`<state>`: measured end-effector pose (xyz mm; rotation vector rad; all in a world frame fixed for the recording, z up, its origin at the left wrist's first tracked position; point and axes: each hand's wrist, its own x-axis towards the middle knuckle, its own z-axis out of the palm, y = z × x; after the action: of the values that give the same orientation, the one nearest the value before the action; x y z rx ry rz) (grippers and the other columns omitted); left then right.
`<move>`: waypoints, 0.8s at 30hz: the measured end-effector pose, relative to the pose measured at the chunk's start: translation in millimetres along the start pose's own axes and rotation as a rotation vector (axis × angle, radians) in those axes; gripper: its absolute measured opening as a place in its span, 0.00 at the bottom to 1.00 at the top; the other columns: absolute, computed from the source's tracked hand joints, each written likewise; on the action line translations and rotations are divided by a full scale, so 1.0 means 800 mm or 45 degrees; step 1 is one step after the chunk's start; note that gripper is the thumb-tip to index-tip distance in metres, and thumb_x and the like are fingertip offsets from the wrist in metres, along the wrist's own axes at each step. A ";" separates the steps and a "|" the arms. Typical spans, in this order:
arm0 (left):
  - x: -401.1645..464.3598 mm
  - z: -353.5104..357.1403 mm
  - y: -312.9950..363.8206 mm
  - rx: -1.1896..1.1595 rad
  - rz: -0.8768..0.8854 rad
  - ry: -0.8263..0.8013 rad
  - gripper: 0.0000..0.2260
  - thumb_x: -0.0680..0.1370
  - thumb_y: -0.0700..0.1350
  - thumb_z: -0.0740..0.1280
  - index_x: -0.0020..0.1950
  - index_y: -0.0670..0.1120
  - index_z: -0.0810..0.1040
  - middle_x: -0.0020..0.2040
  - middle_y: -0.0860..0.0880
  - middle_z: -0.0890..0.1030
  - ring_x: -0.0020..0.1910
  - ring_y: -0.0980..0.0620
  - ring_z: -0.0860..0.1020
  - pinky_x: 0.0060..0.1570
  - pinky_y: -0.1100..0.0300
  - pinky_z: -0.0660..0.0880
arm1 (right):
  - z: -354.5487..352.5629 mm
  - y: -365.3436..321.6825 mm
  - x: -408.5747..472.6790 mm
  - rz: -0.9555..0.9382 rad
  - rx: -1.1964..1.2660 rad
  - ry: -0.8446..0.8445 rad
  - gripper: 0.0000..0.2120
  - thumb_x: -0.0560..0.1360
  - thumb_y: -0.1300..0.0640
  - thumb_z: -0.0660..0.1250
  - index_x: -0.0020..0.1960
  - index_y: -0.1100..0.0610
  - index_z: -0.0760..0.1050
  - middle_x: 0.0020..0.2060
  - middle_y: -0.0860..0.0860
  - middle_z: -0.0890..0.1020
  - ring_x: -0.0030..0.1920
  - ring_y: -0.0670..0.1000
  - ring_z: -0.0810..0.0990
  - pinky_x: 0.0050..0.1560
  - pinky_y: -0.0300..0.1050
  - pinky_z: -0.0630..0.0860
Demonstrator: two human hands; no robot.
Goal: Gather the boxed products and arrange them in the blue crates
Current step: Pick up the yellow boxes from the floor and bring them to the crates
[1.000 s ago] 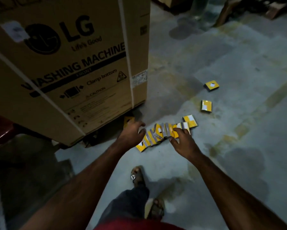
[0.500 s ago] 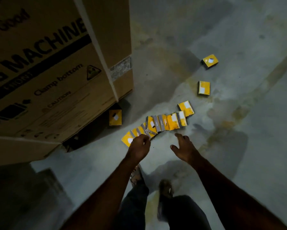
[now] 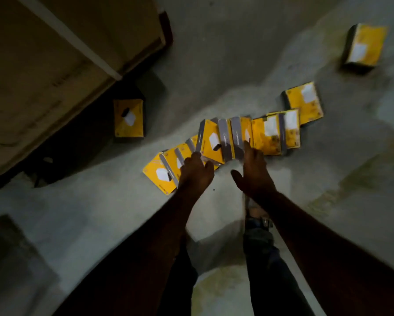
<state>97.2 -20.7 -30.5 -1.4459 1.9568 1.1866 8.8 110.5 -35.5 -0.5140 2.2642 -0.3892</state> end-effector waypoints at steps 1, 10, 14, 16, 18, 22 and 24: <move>0.015 0.013 -0.002 0.005 -0.033 0.022 0.22 0.79 0.50 0.65 0.69 0.42 0.69 0.66 0.38 0.74 0.66 0.38 0.72 0.64 0.50 0.68 | 0.011 0.006 0.017 -0.022 -0.029 -0.013 0.43 0.74 0.54 0.71 0.79 0.54 0.46 0.74 0.60 0.56 0.73 0.63 0.59 0.68 0.58 0.65; 0.104 0.057 -0.006 -0.015 -0.186 0.105 0.26 0.78 0.57 0.65 0.67 0.39 0.69 0.63 0.39 0.75 0.62 0.39 0.74 0.59 0.47 0.73 | 0.036 0.020 0.102 -0.305 -0.221 0.134 0.32 0.79 0.49 0.63 0.77 0.58 0.55 0.71 0.65 0.64 0.70 0.65 0.66 0.62 0.59 0.72; 0.109 0.053 -0.011 -0.136 -0.174 0.070 0.19 0.76 0.54 0.67 0.58 0.40 0.77 0.53 0.40 0.81 0.54 0.41 0.79 0.48 0.52 0.76 | 0.026 0.013 0.113 -0.279 -0.305 0.100 0.36 0.77 0.44 0.64 0.78 0.56 0.53 0.73 0.64 0.61 0.70 0.65 0.66 0.62 0.62 0.70; 0.102 0.042 -0.007 -0.342 -0.200 0.125 0.16 0.73 0.53 0.68 0.50 0.41 0.80 0.42 0.43 0.82 0.46 0.43 0.81 0.39 0.56 0.73 | 0.018 0.004 0.116 -0.257 -0.281 0.136 0.38 0.75 0.46 0.67 0.78 0.56 0.53 0.72 0.64 0.63 0.69 0.65 0.66 0.63 0.61 0.69; 0.083 0.024 -0.003 -0.535 -0.222 0.274 0.13 0.72 0.52 0.68 0.47 0.42 0.77 0.41 0.45 0.80 0.44 0.44 0.78 0.42 0.56 0.72 | 0.006 -0.006 0.119 -0.225 -0.247 0.111 0.41 0.74 0.49 0.68 0.79 0.55 0.50 0.72 0.64 0.62 0.71 0.65 0.63 0.66 0.61 0.67; 0.047 -0.012 -0.021 -0.698 -0.214 0.495 0.11 0.70 0.55 0.64 0.44 0.49 0.71 0.43 0.44 0.79 0.45 0.42 0.77 0.49 0.49 0.75 | -0.005 -0.024 0.128 -0.204 -0.301 0.045 0.44 0.71 0.49 0.70 0.79 0.54 0.49 0.73 0.62 0.59 0.72 0.64 0.60 0.67 0.61 0.64; 0.043 -0.023 -0.035 -0.727 -0.229 0.546 0.10 0.73 0.52 0.66 0.46 0.47 0.71 0.41 0.45 0.78 0.44 0.42 0.77 0.49 0.45 0.76 | -0.004 -0.029 0.134 -0.194 -0.380 0.008 0.45 0.71 0.49 0.72 0.79 0.54 0.49 0.74 0.62 0.58 0.73 0.64 0.59 0.68 0.60 0.63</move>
<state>113.5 -56.9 -57.1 -2.2744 1.7530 1.5243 -54.8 39.5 -89.7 -0.8422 2.3085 -0.1267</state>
